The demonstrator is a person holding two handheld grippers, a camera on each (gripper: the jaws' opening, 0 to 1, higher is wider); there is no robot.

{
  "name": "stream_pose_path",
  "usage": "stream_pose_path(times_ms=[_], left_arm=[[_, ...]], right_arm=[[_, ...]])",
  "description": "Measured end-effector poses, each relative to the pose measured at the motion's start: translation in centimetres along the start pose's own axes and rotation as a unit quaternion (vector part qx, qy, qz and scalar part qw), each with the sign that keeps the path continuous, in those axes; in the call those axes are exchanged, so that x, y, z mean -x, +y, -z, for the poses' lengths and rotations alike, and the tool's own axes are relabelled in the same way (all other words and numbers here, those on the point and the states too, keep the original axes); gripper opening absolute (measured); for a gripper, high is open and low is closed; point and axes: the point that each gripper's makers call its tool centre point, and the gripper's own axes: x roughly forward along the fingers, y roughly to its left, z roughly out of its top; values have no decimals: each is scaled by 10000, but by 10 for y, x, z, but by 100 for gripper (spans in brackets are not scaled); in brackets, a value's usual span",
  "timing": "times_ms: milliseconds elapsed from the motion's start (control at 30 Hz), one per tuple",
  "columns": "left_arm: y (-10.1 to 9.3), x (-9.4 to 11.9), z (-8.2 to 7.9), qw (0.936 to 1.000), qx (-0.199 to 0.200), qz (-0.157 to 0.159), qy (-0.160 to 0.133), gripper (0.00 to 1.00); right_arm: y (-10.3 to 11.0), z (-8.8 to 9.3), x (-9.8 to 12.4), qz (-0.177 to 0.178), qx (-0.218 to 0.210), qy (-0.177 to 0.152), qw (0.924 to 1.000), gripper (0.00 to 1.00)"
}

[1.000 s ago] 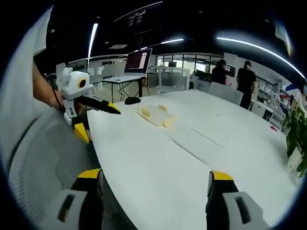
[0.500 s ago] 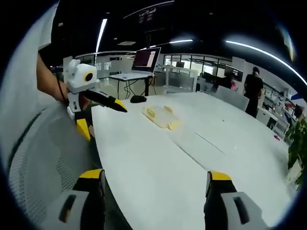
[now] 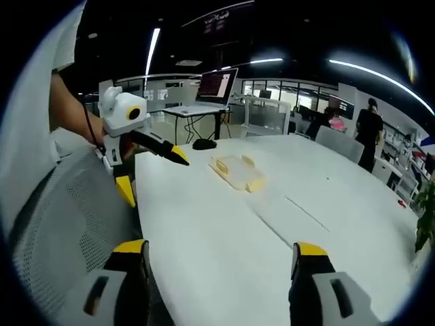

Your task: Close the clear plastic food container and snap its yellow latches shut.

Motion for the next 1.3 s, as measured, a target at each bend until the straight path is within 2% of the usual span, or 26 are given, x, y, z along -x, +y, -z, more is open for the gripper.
stream_pose_path(times_ms=[133, 533, 767, 1300], left_arm=[[5, 0, 3, 9999, -120, 9, 99, 85], [18, 2, 6, 9996, -178, 55, 217, 84], [30, 5, 8, 9995, -192, 32, 267, 84], [60, 15, 21, 9986, -151, -73, 495, 84]], right_arm=[[0, -1, -4, -34, 138, 44, 9999, 82], [-1, -12, -20, -108, 135, -19, 9998, 83], [-3, -16, -30, -173, 149, -29, 9997, 83], [-14, -29, -51, -288, 216, -97, 9993, 82]])
